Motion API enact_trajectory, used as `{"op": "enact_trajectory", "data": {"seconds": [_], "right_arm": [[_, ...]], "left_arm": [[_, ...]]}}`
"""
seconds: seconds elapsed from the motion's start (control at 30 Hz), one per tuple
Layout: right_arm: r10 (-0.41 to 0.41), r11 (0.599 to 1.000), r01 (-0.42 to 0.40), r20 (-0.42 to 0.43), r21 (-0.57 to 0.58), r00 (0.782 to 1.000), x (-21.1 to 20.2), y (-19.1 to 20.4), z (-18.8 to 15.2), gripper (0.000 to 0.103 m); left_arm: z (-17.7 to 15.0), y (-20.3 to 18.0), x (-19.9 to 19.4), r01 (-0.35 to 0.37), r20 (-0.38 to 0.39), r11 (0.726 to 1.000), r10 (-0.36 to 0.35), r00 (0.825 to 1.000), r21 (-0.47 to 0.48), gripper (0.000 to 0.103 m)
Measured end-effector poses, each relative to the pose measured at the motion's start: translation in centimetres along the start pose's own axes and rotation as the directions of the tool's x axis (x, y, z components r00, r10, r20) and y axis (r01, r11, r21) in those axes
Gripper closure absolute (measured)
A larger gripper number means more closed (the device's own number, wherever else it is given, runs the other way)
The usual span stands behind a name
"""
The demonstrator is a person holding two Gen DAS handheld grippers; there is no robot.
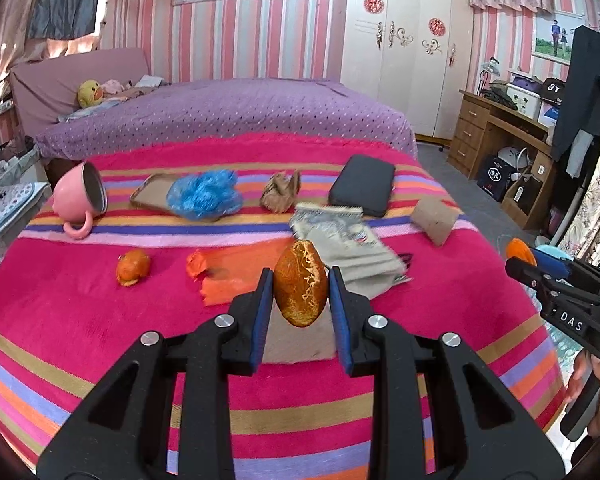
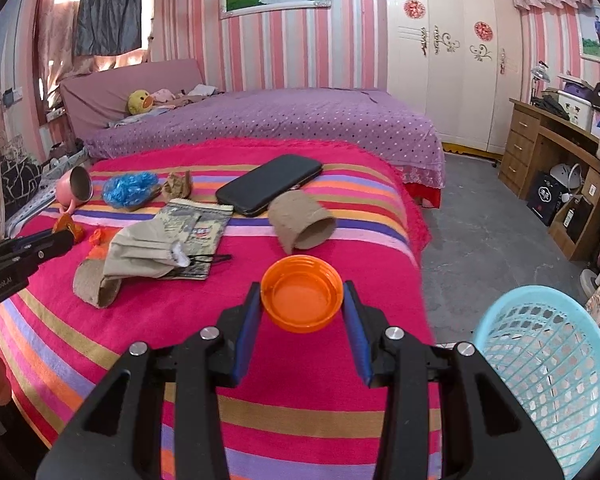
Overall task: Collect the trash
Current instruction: 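Carry the peel and lid over the blue basket and open both tools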
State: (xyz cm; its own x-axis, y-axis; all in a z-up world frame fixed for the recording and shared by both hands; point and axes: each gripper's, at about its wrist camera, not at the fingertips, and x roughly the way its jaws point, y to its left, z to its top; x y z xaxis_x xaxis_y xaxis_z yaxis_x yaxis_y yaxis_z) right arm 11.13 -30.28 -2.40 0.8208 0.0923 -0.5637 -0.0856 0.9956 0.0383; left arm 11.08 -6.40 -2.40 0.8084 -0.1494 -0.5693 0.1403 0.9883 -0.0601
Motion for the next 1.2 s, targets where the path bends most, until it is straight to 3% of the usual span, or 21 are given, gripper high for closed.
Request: {"op": "enact_trajectory", "data": {"seconds": [0.27, 0.67, 0.93, 1.2], "right_arm": [[-0.082, 0.996, 0.082, 0.025, 0.027, 0.996, -2.3, -5.6, 0.2, 0.063], [-0.253, 0.963, 0.251, 0.008, 0.094, 0.967, -5.8, -15.7, -1.9, 0.063], [-0.332, 0.934, 0.335, -0.047, 0.120, 0.942, -6.7, -21.2, -4.9, 0.063], [-0.355, 0.918, 0.359, -0.053, 0.169, 0.933, -8.1, -24.6, -6.9, 0.063]], "left_arm": [[0.7, -4.2, -0.4, -0.004, 0.024, 0.998, 0.002, 1.000, 0.066, 0.076], [0.9, -13.7, 0.8, 0.125, 0.026, 0.985, -0.129, 0.991, 0.122, 0.076], [-0.5, -21.7, 2.6, 0.237, -0.040, 0.955, -0.234, 0.972, 0.181, 0.076], [-3.2, -28.0, 4.2, 0.330, -0.106, 0.917, -0.314, 0.944, 0.226, 0.076]]}}
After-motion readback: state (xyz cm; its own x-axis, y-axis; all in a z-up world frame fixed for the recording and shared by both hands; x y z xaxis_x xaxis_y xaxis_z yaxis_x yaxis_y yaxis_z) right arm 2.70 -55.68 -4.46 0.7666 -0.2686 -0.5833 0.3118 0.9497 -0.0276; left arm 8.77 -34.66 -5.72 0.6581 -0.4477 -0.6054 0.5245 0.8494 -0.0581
